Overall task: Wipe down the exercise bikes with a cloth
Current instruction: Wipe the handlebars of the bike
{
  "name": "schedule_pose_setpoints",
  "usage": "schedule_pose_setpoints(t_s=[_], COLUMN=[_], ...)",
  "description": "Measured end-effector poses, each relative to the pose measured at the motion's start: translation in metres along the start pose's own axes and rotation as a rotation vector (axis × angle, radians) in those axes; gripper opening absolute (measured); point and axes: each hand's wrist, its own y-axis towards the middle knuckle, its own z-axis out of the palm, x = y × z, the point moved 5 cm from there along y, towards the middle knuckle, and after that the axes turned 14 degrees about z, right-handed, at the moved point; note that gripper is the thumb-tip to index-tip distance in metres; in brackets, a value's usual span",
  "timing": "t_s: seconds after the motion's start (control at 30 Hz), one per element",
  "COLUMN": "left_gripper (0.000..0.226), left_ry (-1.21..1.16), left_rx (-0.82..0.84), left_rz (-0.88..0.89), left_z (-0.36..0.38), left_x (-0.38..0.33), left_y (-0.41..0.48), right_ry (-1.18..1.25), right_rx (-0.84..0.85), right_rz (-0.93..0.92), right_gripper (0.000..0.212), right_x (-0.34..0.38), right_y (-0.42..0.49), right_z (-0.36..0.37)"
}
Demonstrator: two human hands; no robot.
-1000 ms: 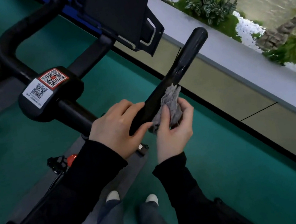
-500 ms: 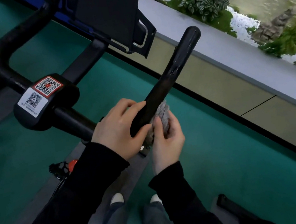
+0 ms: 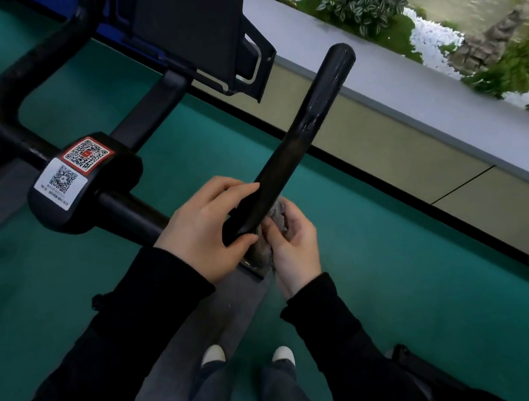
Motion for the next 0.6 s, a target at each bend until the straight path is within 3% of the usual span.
schedule_pose_setpoints(t_s=[0.17, 0.37, 0.6], left_gripper=[0.060, 0.059, 0.061], left_ry=[-0.010, -0.020, -0.022], left_rx=[-0.010, -0.013, -0.013], left_rz=[-0.005, -0.004, -0.019], left_z=[-0.001, -0.003, -0.002], left_x=[-0.002, -0.004, -0.005], left_y=[0.000, 0.001, 0.001], right_ry=[-0.030, 0.230, 0.207], right_rx=[0.100, -0.002, 0.207], right_rz=[0.076, 0.162, 0.291], right_gripper=[0.030, 0.025, 0.031], right_x=[-0.013, 0.004, 0.007], right_y=[-0.012, 0.007, 0.007], right_z=[0.003, -0.010, 0.003])
